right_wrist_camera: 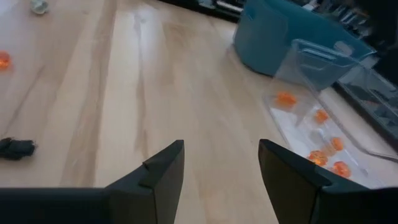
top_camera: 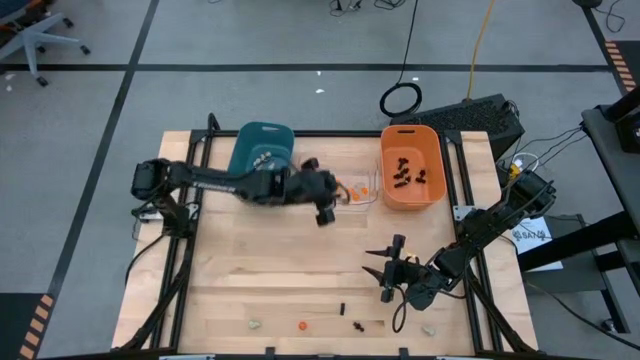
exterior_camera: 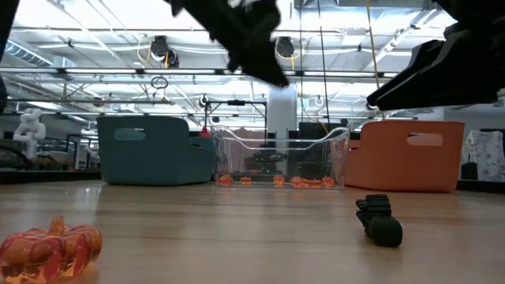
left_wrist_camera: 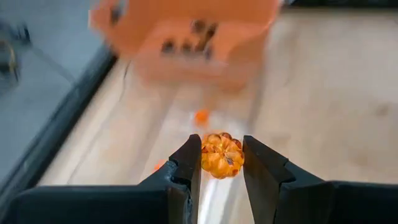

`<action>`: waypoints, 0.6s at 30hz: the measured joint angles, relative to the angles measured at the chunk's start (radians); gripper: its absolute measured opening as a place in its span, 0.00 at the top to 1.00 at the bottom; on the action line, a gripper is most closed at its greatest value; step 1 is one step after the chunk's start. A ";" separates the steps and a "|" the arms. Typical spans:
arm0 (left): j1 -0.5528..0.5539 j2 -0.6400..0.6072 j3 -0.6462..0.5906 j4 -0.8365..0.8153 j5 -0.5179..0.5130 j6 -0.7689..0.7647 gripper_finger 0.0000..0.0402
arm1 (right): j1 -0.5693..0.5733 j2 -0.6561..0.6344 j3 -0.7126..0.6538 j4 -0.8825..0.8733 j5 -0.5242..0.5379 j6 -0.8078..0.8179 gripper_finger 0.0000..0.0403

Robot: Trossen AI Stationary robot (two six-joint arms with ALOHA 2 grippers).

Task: Sort Halloween decoration
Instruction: Put the orange pumpkin toy into the transparent bin

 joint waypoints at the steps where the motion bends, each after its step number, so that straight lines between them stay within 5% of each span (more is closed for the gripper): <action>1: 0.031 0.003 -0.001 -0.025 0.026 -0.005 0.78 | 0.000 0.000 0.000 -0.003 0.015 0.000 0.53; 8: 0.169 0.076 0.001 -0.055 0.123 -0.031 0.78 | -0.014 0.000 0.000 -0.020 0.044 0.015 0.53; 18: 0.189 0.169 -0.001 -0.075 0.138 -0.029 0.78 | -0.046 0.000 0.000 -0.039 0.041 0.050 0.53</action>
